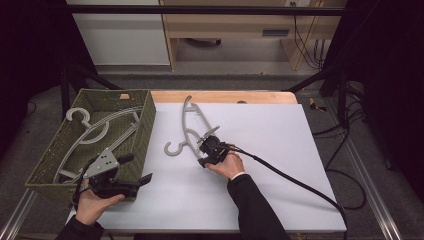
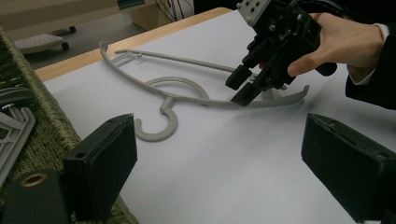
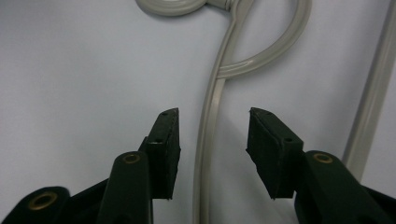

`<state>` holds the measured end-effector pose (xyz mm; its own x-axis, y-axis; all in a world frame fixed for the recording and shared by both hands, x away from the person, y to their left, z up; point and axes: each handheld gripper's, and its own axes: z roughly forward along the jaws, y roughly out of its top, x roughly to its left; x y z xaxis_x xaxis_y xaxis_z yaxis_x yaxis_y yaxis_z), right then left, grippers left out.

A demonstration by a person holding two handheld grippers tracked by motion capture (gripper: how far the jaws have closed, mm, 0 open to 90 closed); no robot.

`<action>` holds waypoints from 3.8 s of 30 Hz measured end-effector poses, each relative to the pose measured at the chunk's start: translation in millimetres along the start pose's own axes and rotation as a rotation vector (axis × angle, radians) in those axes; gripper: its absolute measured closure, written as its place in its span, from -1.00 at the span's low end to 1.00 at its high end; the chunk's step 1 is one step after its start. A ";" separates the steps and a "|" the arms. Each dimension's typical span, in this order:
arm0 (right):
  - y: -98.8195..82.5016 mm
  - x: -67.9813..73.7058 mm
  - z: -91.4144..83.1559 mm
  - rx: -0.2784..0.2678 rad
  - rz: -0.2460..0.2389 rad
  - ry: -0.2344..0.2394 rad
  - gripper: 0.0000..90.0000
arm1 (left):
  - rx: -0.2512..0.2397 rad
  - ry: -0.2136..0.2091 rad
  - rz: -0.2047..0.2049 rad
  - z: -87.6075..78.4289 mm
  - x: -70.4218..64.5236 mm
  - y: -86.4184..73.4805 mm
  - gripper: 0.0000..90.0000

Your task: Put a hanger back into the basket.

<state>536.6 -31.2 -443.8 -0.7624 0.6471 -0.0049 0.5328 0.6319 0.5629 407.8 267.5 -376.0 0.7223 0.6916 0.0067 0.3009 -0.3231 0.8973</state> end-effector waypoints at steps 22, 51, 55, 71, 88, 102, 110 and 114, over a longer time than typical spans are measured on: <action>-7.3 -8.1 9.4 0.095 -0.046 0.025 0.83 | 0.011 -0.003 0.001 1.4 0.7 -1.5 -0.75; -9.4 -14.6 10.1 0.077 -0.047 0.054 0.82 | 0.028 -0.015 0.013 4.4 -1.7 -1.8 -0.75; -10.0 -16.8 8.0 0.090 -0.052 0.055 0.83 | 0.025 -0.011 0.012 3.6 -0.7 -1.7 -0.74; -7.2 -17.1 -41.2 0.013 -0.028 0.164 0.83 | 0.010 0.010 0.026 -4.4 1.3 0.9 -0.74; -32.0 -23.9 -112.7 -0.094 -0.045 0.258 0.84 | 0.022 0.011 0.068 -3.1 -2.0 3.2 -0.75; -41.9 -16.2 -143.9 -0.133 -0.065 0.334 0.84 | 0.098 0.001 0.213 19.5 -13.1 23.9 -0.75; -48.6 -8.1 -156.2 -0.158 -0.102 0.387 0.84 | 0.234 -0.045 0.378 60.7 -28.8 40.1 -0.68; -51.1 -5.3 -157.9 -0.156 -0.107 0.404 0.84 | 0.228 -0.060 0.421 71.9 -32.7 42.0 -0.56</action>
<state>455.5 -134.3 -342.0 -0.9093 0.3429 0.2358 0.4044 0.5944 0.6951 441.6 184.9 -370.2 0.8431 0.4344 0.3171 0.0992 -0.7051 0.7021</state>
